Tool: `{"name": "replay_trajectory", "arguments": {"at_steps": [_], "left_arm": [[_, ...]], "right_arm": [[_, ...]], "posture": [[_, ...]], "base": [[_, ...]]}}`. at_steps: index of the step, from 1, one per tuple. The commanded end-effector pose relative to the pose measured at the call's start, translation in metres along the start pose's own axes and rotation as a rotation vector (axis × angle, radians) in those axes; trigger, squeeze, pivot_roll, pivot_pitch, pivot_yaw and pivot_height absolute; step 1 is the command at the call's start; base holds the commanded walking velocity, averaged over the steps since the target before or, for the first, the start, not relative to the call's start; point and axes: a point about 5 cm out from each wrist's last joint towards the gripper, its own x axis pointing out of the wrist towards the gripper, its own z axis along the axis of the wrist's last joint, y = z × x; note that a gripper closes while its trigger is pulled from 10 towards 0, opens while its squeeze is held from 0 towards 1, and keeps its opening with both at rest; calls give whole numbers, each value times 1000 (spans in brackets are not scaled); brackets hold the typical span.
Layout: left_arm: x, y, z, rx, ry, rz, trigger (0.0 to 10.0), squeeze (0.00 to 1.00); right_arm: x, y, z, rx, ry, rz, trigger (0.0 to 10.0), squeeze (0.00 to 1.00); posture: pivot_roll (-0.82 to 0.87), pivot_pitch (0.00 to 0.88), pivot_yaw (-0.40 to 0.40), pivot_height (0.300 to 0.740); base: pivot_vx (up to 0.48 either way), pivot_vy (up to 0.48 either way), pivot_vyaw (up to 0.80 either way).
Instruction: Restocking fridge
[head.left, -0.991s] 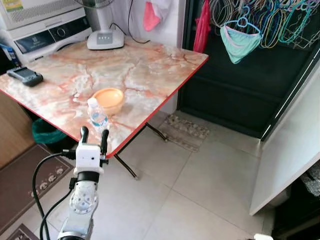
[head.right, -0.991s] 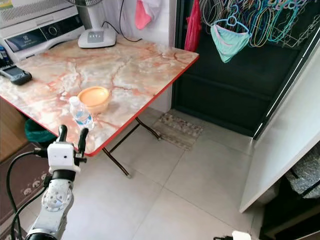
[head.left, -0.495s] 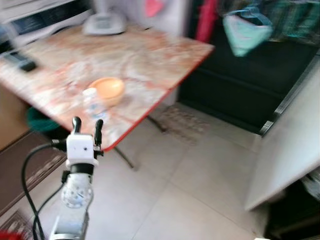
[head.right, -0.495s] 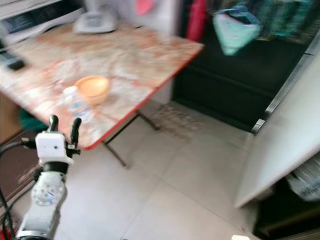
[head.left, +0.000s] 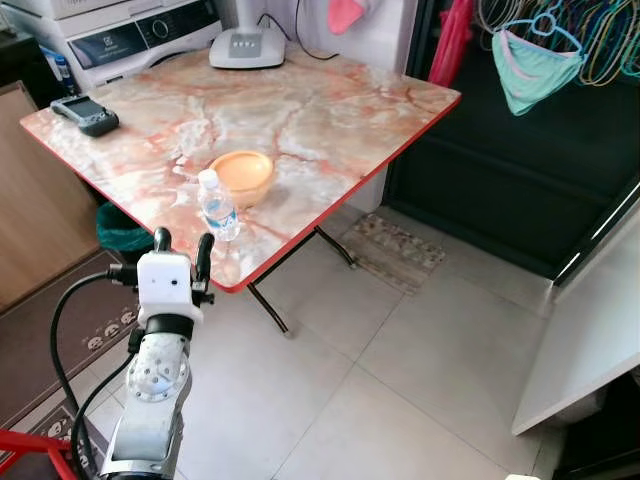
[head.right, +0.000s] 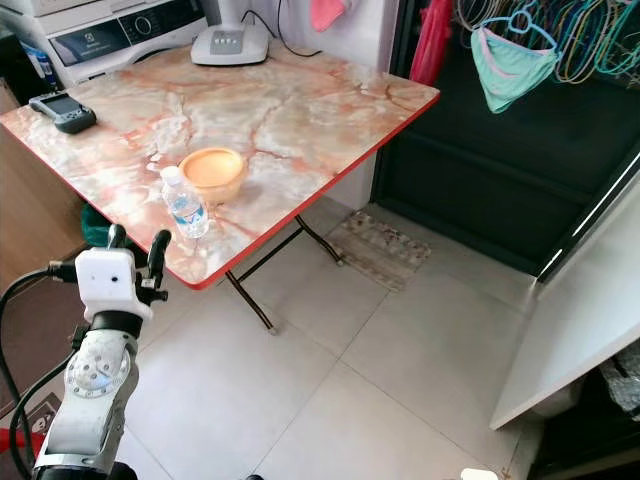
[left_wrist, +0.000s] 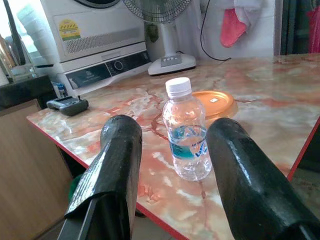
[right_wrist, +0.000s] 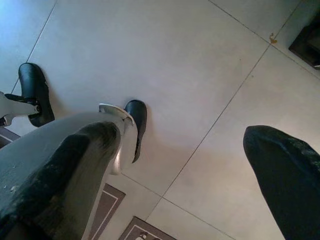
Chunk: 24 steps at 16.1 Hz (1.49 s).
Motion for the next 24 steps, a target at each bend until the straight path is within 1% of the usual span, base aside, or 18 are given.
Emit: {"name": "replay_trajectory", "arguments": {"at_steps": [1,2,3,6,11,16,24], "left_arm": [[1,3,5,-5,-9,2,10000,0],[2,3,7,2,-14,-6,10000,0],[3,4,8,5,-14,-8,10000,0],[5,3,10,16,-12,-17,10000,0],[5,-1,11,5,2,-27,10000,0],[3,0,10,11,10,-42,10000,0],[6,4,13,31,4,-51,10000,0]], "right_arm": [[0,0,-3,12,4,-4,10000,0],[0,1,-4,25,6,-8,10000,0],[0,1,-4,27,8,-9,10000,0],[0,1,-4,70,6,-19,10000,0],[0,0,-2,67,4,-25,10000,0],[0,0,0,106,-20,-39,10000,0],[0,0,0,112,-27,-42,10000,0]], "posture": [[96,78,-11,740],[99,79,-10,740],[98,85,-9,740],[99,102,-10,740],[101,120,-14,740],[98,127,-13,740],[93,124,-9,740]], "base": [[0,0,775],[0,0,800],[0,0,0],[0,0,0],[0,0,0],[0,0,0],[273,0,0]]}}
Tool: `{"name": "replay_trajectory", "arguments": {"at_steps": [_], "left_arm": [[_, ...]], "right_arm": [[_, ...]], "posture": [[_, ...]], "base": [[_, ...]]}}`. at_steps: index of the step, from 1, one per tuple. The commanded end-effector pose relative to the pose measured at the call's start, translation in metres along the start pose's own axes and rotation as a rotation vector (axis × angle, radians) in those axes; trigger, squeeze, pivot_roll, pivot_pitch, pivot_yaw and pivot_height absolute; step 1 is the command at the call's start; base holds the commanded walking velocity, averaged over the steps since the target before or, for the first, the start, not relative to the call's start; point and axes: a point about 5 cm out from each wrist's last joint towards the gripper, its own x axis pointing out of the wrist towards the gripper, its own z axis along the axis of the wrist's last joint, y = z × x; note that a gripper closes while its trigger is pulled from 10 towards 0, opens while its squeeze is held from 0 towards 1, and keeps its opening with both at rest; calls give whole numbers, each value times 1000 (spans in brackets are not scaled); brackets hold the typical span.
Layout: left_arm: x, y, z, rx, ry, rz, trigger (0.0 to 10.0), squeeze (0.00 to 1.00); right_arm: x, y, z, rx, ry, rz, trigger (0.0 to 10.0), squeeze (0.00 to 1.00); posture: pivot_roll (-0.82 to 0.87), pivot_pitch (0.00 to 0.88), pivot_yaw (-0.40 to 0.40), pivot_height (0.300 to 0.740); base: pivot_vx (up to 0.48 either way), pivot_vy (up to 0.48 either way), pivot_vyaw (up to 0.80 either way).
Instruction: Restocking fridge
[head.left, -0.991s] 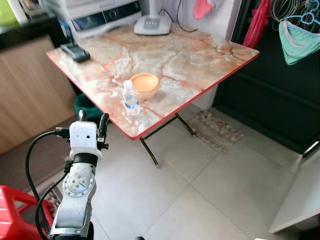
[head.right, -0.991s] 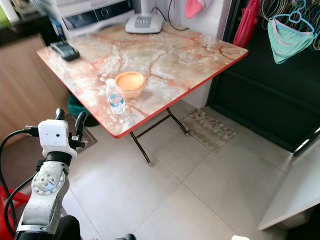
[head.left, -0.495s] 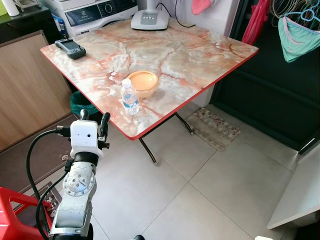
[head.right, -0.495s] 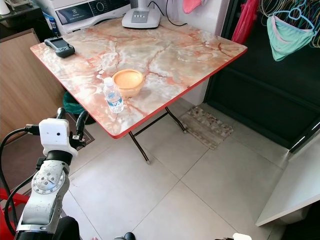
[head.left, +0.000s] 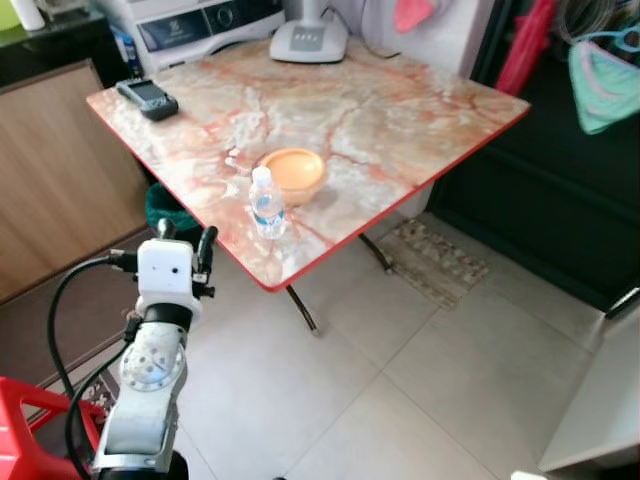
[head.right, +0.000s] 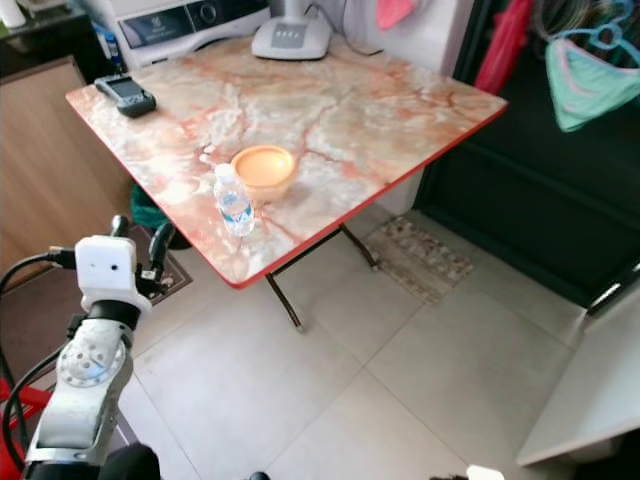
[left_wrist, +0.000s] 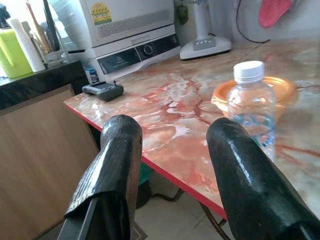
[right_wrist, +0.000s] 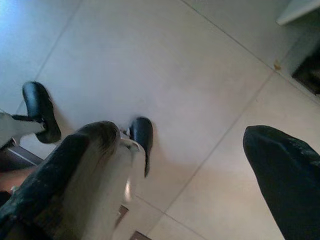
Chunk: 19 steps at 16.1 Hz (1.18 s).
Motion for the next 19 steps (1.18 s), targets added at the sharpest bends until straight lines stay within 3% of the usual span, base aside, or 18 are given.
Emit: {"name": "replay_trajectory", "arguments": {"at_steps": [1,19], "left_arm": [[1,-4,6,-4,-22,-21,10000,0],[2,-1,17,-3,-72,-18,10000,0]], "right_arm": [[-2,-4,-8,13,13,-13,10000,0],[-2,-3,-8,25,-7,-6,10000,0]], "posture": [[94,125,-8,740],[95,118,-11,740]], "base": [[281,0,0],[250,0,0]]}}
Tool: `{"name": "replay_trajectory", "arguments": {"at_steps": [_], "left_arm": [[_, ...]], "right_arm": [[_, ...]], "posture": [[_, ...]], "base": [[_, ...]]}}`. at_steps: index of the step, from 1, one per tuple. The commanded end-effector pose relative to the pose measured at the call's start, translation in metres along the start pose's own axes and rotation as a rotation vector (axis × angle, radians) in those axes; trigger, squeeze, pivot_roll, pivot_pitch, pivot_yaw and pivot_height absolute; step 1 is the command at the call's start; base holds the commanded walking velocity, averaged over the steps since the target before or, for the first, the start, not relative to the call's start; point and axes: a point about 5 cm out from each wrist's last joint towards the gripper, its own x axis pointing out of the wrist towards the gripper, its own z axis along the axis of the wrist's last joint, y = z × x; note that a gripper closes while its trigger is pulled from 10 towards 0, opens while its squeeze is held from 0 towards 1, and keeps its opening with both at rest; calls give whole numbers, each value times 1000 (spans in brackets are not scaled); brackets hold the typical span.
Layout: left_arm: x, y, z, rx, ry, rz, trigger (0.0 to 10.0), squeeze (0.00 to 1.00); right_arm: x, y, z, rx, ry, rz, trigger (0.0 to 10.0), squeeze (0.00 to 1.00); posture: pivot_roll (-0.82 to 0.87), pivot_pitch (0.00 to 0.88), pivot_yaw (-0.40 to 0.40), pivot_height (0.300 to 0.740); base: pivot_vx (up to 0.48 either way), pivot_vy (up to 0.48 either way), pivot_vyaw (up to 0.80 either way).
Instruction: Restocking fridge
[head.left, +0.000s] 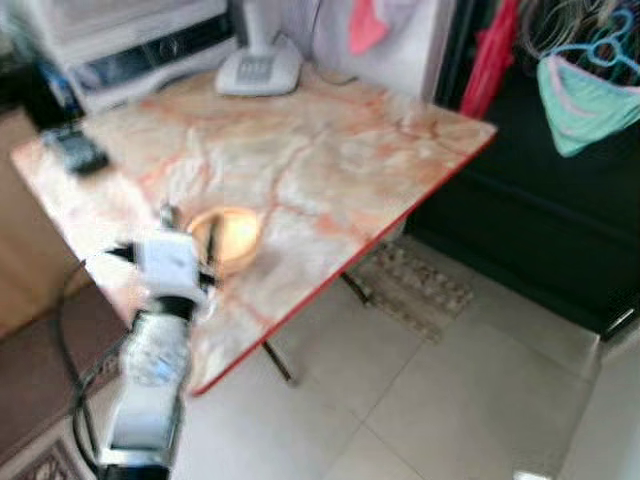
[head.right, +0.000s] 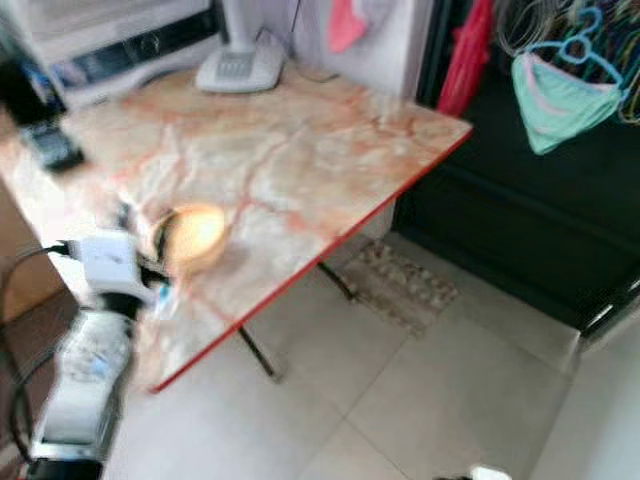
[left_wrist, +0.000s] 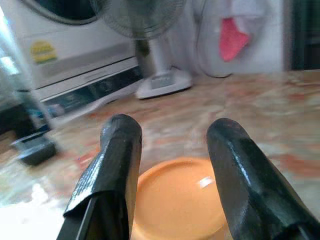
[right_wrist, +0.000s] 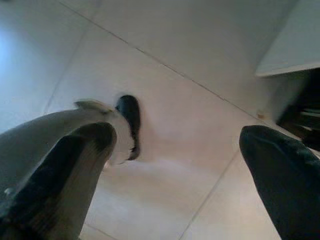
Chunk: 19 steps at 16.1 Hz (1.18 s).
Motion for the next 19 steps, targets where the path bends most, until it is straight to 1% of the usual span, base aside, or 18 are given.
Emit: {"name": "replay_trajectory", "arguments": {"at_steps": [1,3,5,7,8,9,10,11,12,13,14,15,16,17,18,19], "left_arm": [[-2,10,5,17,-19,24,10000,0],[-2,15,12,19,-46,47,10000,0],[0,21,29,25,-101,72,10000,0],[4,28,35,51,-81,87,10000,0],[5,30,37,35,-67,90,10000,0],[14,31,42,-53,-39,76,10000,0],[20,30,44,-82,-15,49,10000,0],[27,34,46,-5,8,35,10000,0],[36,41,48,30,69,28,10000,0],[39,43,48,-1,137,2,10000,0],[38,39,48,-33,233,-84,10000,0],[34,34,50,-30,296,-197,10000,0],[29,30,52,7,373,-295,10000,0],[29,30,55,8,404,-308,10000,0],[30,32,59,6,412,-314,10000,0],[32,35,64,-5,434,-317,10000,0]], "right_arm": [[1,7,-2,18,4,15,10000,0],[1,7,-2,19,4,14,10000,0],[1,8,-2,22,0,17,10000,0],[1,8,-3,22,0,19,10000,0],[1,8,-3,22,1,20,10000,0],[1,9,-3,20,2,21,10000,0],[1,9,-3,18,3,22,10000,0],[1,9,-3,6,2,26,10000,0],[1,9,-3,5,2,27,10000,0],[1,9,-3,7,1,26,10000,0],[1,9,-3,7,1,25,10000,0],[1,9,-3,6,2,24,10000,0],[1,8,-3,1,3,26,10000,0],[1,9,-2,-16,5,30,10000,0],[1,9,-2,-21,5,34,10000,0],[1,9,-2,-14,3,32,10000,0]], "posture": [[99,121,-11,740],[101,124,-12,740],[111,133,-13,740],[122,139,-12,740],[124,140,-13,740],[126,141,-13,740],[126,142,-13,740],[125,144,-15,740],[121,144,-14,740],[120,144,-15,740],[124,146,-16,740],[124,146,-16,740],[133,151,-18,740],[134,154,-19,740],[134,154,-19,740],[135,153,-17,740]], "base": [[0,0,0],[0,0,0],[0,0,0],[0,0,0],[0,0,0],[0,0,0],[0,0,0],[0,0,0],[0,0,0],[0,0,0],[0,0,0],[0,0,0],[0,0,0],[0,0,0],[0,0,0],[0,0,0]]}}
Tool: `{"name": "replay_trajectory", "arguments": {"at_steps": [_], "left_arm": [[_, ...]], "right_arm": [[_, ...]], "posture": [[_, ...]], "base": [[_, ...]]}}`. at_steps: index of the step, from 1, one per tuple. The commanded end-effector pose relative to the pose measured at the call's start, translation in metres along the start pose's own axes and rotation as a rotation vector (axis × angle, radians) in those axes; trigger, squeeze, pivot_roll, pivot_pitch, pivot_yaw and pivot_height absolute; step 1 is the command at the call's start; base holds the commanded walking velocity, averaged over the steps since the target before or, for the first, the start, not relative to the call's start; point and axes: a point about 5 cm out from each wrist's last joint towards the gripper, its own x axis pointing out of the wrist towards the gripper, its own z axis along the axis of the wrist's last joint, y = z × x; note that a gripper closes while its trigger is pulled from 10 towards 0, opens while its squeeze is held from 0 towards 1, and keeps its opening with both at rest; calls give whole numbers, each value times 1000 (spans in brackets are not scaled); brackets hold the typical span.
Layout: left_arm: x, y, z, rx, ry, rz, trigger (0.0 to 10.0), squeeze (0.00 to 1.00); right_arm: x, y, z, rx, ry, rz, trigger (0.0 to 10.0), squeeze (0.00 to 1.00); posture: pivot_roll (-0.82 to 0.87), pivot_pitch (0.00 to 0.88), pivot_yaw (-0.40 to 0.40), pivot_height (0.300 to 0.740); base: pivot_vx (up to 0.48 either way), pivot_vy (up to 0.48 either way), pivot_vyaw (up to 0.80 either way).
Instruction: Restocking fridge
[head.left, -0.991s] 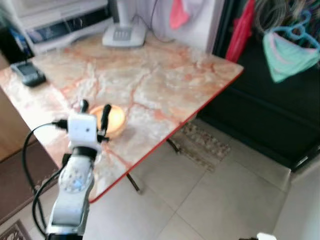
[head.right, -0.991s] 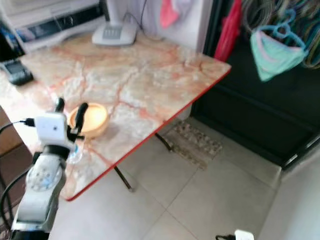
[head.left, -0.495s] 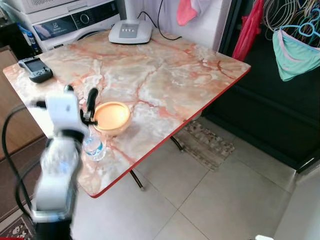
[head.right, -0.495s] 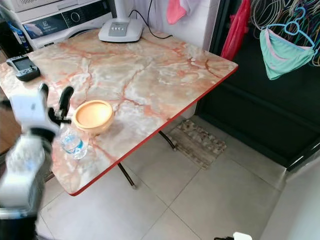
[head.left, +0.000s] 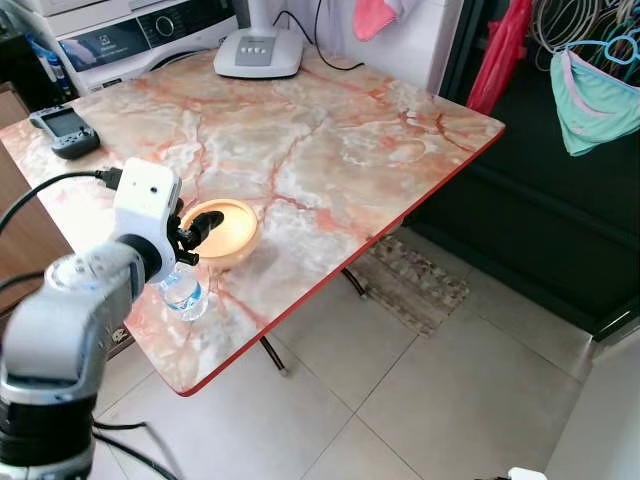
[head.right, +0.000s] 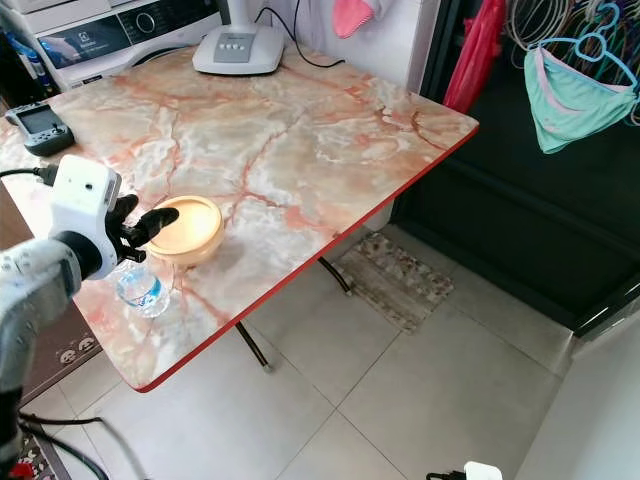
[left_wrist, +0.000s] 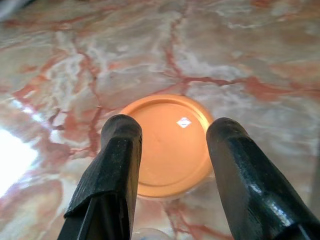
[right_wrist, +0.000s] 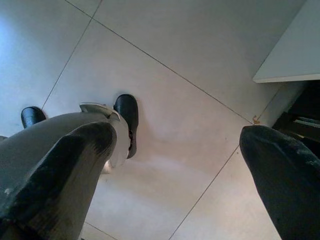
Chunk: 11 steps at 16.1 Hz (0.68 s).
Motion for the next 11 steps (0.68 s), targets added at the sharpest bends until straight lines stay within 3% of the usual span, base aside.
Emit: {"name": "replay_trajectory", "arguments": {"at_steps": [1,4,5,11], "left_arm": [[-5,2,8,20,-1,-1,10000,0],[-14,18,10,71,121,44,10000,0],[-16,25,3,46,170,80,10000,0],[-24,28,-3,-14,230,54,10000,0]], "right_arm": [[-2,-3,-9,0,24,-9,10000,0],[-2,-3,-8,2,24,-11,10000,0],[-2,-2,-8,-1,24,-8,10000,0],[-2,-3,-8,-10,27,-8,10000,0]], "posture": [[135,153,-17,740],[140,155,-14,740],[140,155,-15,740],[149,156,-18,740]], "base": [[0,0,0],[0,0,0],[0,0,0],[0,0,0]]}}
